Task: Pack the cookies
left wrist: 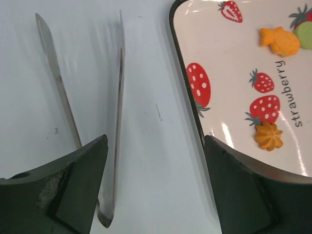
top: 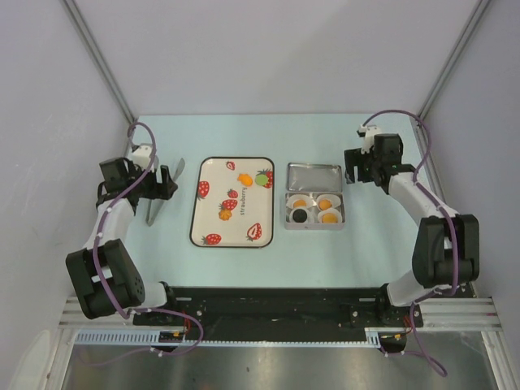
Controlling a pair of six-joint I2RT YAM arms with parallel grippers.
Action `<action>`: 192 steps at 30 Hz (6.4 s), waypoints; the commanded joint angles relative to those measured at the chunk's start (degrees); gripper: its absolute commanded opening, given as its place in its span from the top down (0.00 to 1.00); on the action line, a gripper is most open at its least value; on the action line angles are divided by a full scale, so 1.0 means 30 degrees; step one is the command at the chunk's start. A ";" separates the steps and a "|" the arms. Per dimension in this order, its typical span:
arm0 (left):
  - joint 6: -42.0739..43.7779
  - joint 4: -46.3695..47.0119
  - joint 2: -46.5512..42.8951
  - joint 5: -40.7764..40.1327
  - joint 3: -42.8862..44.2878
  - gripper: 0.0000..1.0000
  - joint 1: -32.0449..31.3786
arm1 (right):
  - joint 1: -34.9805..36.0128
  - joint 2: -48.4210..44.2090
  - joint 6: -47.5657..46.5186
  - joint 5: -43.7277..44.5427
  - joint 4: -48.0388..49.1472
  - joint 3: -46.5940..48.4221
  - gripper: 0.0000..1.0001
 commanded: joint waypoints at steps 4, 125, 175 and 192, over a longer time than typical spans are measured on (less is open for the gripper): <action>-0.1330 0.1053 -0.0118 0.1706 0.0492 0.15 -0.0256 | 0.0457 0.3550 0.0993 0.2233 0.0204 0.2891 0.23; -0.9883 0.1229 0.8874 0.3316 1.1506 0.16 -1.3321 | 0.0456 0.5810 0.5006 -0.3420 -0.5010 1.2121 1.00; -0.1893 -0.1760 0.8031 -0.0187 1.4000 1.00 -1.5577 | -0.0653 0.0273 0.2896 -0.9102 -0.7849 0.9074 0.35; 1.3105 0.0026 0.1555 -1.1349 1.0542 1.00 -2.0818 | -0.3378 0.0213 0.1753 -1.4492 -0.9550 0.9513 0.25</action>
